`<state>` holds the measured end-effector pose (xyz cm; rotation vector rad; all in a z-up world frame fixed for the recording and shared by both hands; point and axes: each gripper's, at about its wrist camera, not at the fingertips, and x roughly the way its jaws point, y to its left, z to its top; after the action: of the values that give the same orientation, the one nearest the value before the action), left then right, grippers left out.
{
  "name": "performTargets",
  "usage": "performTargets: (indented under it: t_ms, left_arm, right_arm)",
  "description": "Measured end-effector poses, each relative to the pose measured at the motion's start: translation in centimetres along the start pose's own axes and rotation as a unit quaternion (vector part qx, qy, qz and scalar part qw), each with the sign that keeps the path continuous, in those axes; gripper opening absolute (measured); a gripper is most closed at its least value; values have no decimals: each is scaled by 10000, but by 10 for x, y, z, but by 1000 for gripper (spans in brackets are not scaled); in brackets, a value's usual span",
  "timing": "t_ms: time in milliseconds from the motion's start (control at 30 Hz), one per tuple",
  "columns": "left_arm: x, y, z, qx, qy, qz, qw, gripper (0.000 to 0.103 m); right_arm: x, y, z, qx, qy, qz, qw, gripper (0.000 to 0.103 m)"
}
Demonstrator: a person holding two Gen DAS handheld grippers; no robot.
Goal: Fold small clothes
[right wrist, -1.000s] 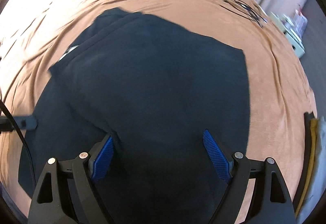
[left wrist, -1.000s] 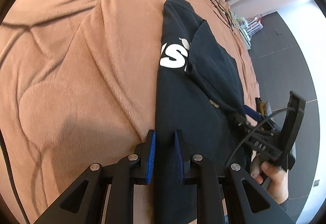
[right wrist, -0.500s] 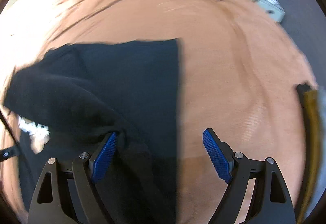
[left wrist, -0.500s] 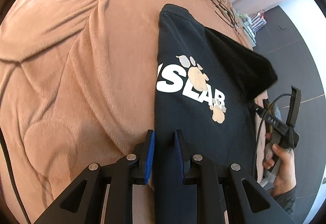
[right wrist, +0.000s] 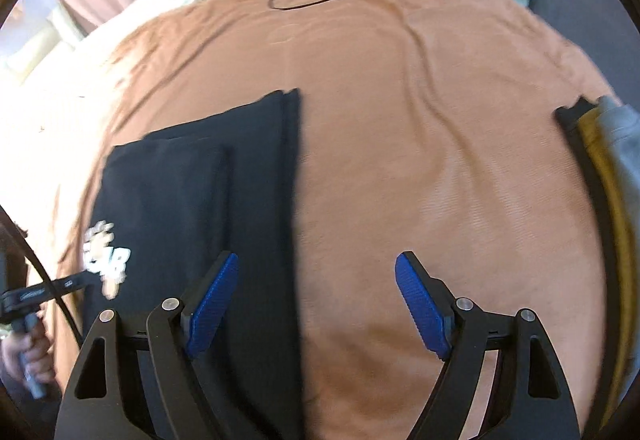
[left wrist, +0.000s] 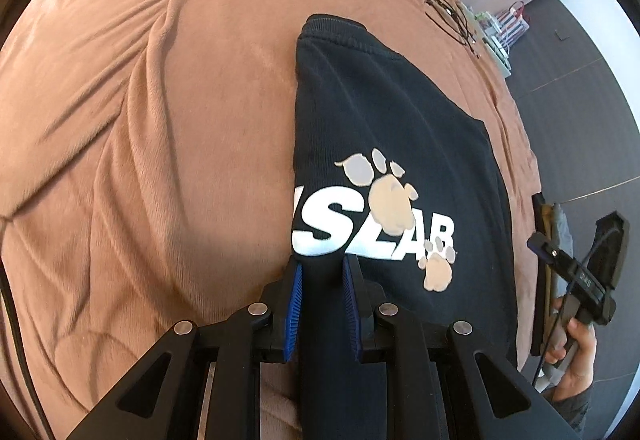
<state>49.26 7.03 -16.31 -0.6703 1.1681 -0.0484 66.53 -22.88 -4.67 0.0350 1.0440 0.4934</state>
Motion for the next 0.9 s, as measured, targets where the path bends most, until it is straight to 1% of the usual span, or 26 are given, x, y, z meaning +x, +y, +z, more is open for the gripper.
performTargets:
  t_ms: [67, 133, 167, 200, 233, 300, 333, 400, 467, 533, 600, 633, 667, 700, 733, 767, 833, 867, 900]
  left_arm:
    - [1, 1, 3, -28, 41, -30, 10000, 20]
    - [1, 1, 5, -39, 99, -68, 9999, 21]
    - [0, 2, 6, -40, 137, -79, 9999, 23]
    - [-2, 3, 6, -39, 152, -97, 9998, 27]
    - [-4, 3, 7, -26, 149, -117, 9998, 32]
    - [-12, 3, 12, 42, 22, -134, 9999, 53]
    - [-14, 2, 14, 77, -37, -112, 9999, 55]
    - [-13, 1, 21, 157, -107, -29, 9998, 56]
    - [-5, 3, 30, 138, -78, -102, 9998, 56]
    - [3, 3, 38, 142, -71, -195, 9997, 56]
    - [10, 1, 47, 193, -121, -197, 9995, 54]
    - [12, 0, 50, 204, -139, -218, 9995, 53]
    - [15, 0, 54, 205, -148, -261, 9993, 49]
    - [18, 1, 58, 192, -143, -295, 9993, 45]
    - [20, 2, 63, 172, -142, -322, 9992, 42]
    - [24, 3, 68, 162, -151, -331, 9992, 38]
    - [29, 3, 77, 159, -181, -347, 9991, 36]
    - [30, 2, 80, 166, -206, -352, 9990, 35]
    - [32, 2, 84, 175, -235, -344, 9990, 34]
  right_arm:
    - [6, -11, 6, 46, 31, 381, 9993, 79]
    - [10, -15, 4, 82, 114, 565, 9983, 79]
    - [15, -19, 6, 114, 170, 651, 9977, 79]
    - [10, -20, -1, 150, 197, 746, 9969, 79]
    - [14, -23, 0, 201, 243, 902, 9954, 79]
    - [24, -30, 3, 271, 341, 1041, 9936, 79]
    - [28, -33, 4, 293, 379, 1090, 9929, 79]
    - [35, -40, 6, 359, 376, 1267, 9906, 79]
    - [37, -49, 11, 457, 320, 1535, 9866, 79]
    - [43, -56, 15, 577, 327, 1871, 9801, 79]
    - [50, -64, 21, 696, 320, 2170, 9732, 79]
    - [54, -67, 23, 713, 314, 2243, 9714, 78]
    - [59, -69, 27, 711, 319, 2321, 9696, 75]
    - [64, -70, 31, 712, 352, 2369, 9683, 68]
    - [69, -71, 34, 702, 386, 2393, 9676, 63]
    - [75, -69, 39, 649, 418, 2380, 9682, 60]
    - [84, -66, 44, 571, 444, 2333, 9697, 54]
    - [87, -63, 48, 529, 460, 2304, 9706, 53]
    - [91, -60, 52, 466, 469, 2287, 9713, 50]
